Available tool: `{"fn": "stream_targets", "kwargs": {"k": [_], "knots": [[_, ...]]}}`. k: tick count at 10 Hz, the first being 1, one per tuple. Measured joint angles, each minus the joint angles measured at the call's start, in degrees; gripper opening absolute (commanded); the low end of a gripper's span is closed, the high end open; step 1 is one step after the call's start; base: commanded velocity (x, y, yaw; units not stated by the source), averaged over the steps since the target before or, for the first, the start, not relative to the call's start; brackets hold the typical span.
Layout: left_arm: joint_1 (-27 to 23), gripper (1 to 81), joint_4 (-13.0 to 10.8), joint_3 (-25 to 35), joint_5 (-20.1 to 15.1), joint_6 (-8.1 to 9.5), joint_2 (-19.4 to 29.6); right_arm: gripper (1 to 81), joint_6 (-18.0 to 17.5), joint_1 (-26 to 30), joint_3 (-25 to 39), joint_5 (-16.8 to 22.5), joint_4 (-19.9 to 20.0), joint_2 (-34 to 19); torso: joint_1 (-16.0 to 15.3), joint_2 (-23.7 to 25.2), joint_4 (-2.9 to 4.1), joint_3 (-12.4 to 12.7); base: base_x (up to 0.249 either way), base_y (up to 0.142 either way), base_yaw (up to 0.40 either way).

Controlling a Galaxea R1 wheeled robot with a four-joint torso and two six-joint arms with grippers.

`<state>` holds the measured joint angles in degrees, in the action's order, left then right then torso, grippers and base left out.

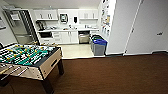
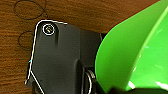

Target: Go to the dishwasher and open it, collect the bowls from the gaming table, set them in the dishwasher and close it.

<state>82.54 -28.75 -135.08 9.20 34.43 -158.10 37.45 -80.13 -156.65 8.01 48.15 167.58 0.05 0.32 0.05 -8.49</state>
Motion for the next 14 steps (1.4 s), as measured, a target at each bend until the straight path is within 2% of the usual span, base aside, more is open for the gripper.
{"fn": "stream_targets", "kwargs": {"k": [5, 14], "knots": [[-0.43, 1.0, 0.02, 0.09, 0.02, -0.02, 0.38, 1.0, 0.00, 0.48, 0.00, -0.07, 0.00, 0.26, -0.08, -0.02, 0.00, -0.02, 0.136, 0.000, 0.000], [-0.74, 1.0, 0.02, -0.15, 0.07, -0.09, 0.57, 1.0, 0.00, 0.56, 0.17, -0.22, 0.02, 0.28, -0.08, -0.02, 0.00, -0.02, 0.161, -0.078, 0.000]]}}
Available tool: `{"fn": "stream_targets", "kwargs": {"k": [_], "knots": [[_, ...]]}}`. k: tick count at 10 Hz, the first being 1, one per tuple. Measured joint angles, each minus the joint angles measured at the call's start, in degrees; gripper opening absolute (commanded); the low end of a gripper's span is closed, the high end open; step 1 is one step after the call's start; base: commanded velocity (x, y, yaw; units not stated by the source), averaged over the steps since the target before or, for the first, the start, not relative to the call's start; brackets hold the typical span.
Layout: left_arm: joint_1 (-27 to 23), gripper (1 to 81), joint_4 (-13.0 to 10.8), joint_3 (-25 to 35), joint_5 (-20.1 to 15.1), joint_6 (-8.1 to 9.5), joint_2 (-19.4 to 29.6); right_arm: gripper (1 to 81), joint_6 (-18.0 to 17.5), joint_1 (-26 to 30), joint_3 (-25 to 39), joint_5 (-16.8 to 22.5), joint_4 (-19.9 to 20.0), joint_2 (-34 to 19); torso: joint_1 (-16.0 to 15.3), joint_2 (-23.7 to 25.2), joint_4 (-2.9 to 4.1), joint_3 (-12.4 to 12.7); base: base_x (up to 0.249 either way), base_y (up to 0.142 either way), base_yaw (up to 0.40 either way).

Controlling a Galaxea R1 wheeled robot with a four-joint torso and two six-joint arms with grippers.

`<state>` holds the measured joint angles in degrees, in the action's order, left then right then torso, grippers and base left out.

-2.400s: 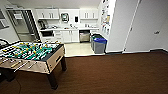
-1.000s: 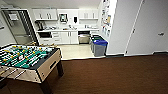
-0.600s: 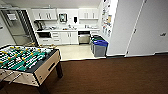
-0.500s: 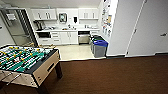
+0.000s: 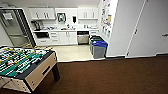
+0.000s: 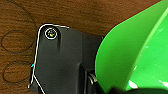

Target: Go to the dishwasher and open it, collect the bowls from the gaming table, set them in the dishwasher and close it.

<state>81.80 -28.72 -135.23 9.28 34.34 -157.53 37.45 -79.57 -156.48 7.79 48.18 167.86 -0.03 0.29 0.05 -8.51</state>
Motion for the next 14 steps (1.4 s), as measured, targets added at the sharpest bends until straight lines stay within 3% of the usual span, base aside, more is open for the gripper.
{"fn": "stream_targets", "kwargs": {"k": [14], "knots": [[0.39, 1.0, -0.02, 0.23, 0.15, -0.04, -0.41, 1.0, -0.02, 0.00, -0.05, 0.12, -0.02, -0.20, 0.02, 0.00, 0.00, 0.02, 0.113, 0.000, 0.000]]}}
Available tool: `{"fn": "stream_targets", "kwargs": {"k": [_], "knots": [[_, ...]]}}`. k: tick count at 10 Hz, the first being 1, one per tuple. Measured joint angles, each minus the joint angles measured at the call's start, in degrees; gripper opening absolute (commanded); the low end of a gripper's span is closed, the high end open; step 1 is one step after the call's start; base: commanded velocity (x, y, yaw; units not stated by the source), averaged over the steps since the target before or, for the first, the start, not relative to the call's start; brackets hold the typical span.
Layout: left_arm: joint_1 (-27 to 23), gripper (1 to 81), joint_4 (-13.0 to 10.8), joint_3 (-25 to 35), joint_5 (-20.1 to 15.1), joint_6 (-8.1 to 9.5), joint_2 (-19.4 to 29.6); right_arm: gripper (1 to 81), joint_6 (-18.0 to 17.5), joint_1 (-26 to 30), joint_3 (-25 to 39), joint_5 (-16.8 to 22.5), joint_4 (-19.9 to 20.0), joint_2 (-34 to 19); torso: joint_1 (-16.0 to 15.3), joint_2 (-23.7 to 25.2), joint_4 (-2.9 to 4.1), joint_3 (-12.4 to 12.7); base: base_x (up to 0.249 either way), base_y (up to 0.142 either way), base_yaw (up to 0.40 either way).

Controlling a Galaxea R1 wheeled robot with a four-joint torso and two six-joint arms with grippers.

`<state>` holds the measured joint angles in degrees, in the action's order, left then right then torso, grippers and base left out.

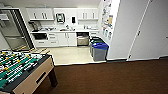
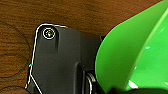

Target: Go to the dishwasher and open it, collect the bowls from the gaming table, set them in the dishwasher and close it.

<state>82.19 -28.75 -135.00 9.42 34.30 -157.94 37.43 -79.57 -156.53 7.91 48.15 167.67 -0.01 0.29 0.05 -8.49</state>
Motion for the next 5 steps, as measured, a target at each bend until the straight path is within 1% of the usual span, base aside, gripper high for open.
{"fn": "stream_targets", "kwargs": {"k": [5], "knots": [[0.06, 1.0, 0.00, 0.00, -0.04, 0.00, 0.02, 1.0, 0.00, -0.12, 0.00, 0.05, 0.00, 0.02, 0.03, 0.00, 0.00, 0.00, 0.152, 0.000, 0.000]]}}
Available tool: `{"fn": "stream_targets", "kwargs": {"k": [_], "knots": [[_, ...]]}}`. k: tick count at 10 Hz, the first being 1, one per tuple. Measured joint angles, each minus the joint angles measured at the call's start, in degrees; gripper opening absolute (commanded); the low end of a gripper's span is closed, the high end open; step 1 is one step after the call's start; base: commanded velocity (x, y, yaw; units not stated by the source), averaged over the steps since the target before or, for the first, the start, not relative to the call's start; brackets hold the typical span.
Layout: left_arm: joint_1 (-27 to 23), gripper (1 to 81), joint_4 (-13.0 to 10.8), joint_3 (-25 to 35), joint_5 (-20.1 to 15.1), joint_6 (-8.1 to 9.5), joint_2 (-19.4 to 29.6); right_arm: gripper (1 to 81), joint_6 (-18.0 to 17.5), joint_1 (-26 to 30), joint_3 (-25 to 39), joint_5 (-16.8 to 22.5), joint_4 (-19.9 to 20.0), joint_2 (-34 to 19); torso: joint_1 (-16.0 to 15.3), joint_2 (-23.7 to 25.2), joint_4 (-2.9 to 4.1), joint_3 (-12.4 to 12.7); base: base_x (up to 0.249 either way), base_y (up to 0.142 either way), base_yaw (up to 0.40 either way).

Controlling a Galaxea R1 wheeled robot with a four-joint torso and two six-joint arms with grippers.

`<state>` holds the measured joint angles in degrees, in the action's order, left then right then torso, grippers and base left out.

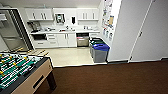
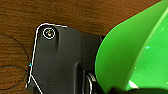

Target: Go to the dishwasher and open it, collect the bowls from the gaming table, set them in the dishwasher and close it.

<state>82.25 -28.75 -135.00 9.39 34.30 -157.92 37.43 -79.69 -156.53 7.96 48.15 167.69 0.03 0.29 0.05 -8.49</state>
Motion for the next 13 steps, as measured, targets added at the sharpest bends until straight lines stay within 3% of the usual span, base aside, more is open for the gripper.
{"fn": "stream_targets", "kwargs": {"k": [13], "knots": [[-0.02, 1.0, 0.00, -0.12, 0.00, 0.00, 0.00, 1.0, 0.00, 0.15, 0.02, -0.05, 0.00, -0.02, 0.00, 0.00, 0.00, 0.00, 0.166, 0.000, 0.000]]}}
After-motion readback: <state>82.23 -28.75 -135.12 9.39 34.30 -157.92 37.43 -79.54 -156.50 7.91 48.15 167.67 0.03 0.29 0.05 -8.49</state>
